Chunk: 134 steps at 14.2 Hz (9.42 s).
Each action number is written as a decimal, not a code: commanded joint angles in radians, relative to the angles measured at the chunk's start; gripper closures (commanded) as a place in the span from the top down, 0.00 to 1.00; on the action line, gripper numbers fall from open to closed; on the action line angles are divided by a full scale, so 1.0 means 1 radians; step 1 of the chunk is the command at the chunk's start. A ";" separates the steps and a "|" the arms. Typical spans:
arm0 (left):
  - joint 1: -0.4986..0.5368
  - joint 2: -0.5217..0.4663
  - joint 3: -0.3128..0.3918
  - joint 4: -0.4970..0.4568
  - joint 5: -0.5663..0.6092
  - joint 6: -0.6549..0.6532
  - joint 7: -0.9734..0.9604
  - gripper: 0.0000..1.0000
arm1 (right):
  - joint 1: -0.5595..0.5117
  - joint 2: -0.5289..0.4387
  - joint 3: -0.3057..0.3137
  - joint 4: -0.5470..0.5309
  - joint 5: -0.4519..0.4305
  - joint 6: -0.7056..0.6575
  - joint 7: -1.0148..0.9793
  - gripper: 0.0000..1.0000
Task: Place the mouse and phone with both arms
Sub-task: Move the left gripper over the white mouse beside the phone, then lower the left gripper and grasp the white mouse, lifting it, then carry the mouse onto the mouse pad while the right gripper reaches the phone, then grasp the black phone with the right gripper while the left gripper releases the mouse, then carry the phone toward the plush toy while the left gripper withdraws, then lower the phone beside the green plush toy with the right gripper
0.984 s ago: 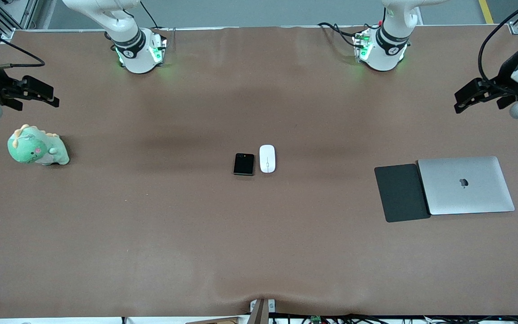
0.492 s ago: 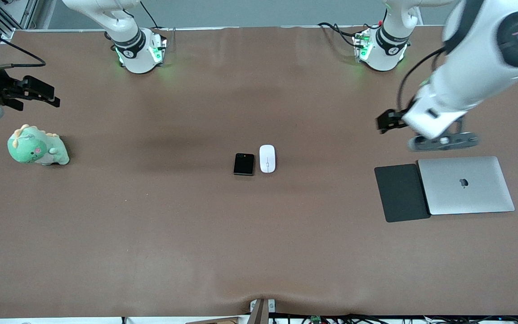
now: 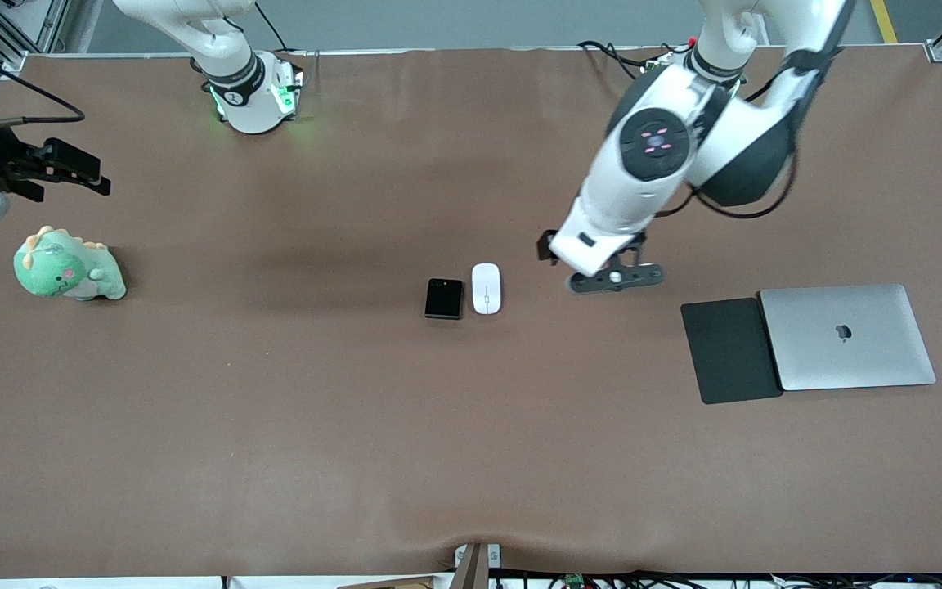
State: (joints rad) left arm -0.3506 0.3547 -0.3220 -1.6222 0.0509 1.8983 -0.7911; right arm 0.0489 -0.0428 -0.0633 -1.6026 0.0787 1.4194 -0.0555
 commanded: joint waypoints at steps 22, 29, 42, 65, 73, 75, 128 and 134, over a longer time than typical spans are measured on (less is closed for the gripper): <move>-0.209 0.444 0.018 0.024 0.116 0.424 -0.166 0.85 | 0.045 0.008 0.002 -0.005 0.004 0.022 0.055 1.00; -0.202 0.446 0.018 0.024 0.141 0.450 -0.168 0.40 | 0.088 0.009 0.002 -0.027 0.006 0.033 0.137 1.00; 0.171 0.075 0.008 -0.160 0.164 0.229 0.148 0.38 | 0.313 0.147 0.003 -0.023 0.009 0.173 0.275 1.00; 0.630 0.224 0.009 -0.346 0.205 0.573 0.518 0.56 | 0.710 0.742 0.003 0.007 0.009 0.880 0.830 1.00; 0.621 0.118 -0.005 -0.311 0.198 0.458 0.501 1.00 | 0.733 0.804 -0.001 0.006 -0.002 0.928 0.830 1.00; 0.622 0.075 -0.012 -0.262 0.198 0.388 0.506 1.00 | 0.732 0.816 -0.001 0.006 0.001 0.957 0.832 1.00; 0.410 -0.398 0.192 0.145 -0.037 -0.447 0.535 1.00 | -0.258 0.519 -0.001 -0.387 -0.062 0.928 -0.201 1.00; 0.415 -0.396 0.198 0.148 -0.036 -0.449 0.529 1.00 | -0.072 0.378 0.002 -0.228 -0.062 0.592 0.029 1.00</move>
State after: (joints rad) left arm 0.0583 -0.0330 -0.1229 -1.4772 0.0198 1.4569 -0.2719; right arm -0.0778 0.4013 -0.0596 -1.8431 0.0328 2.0900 -0.1063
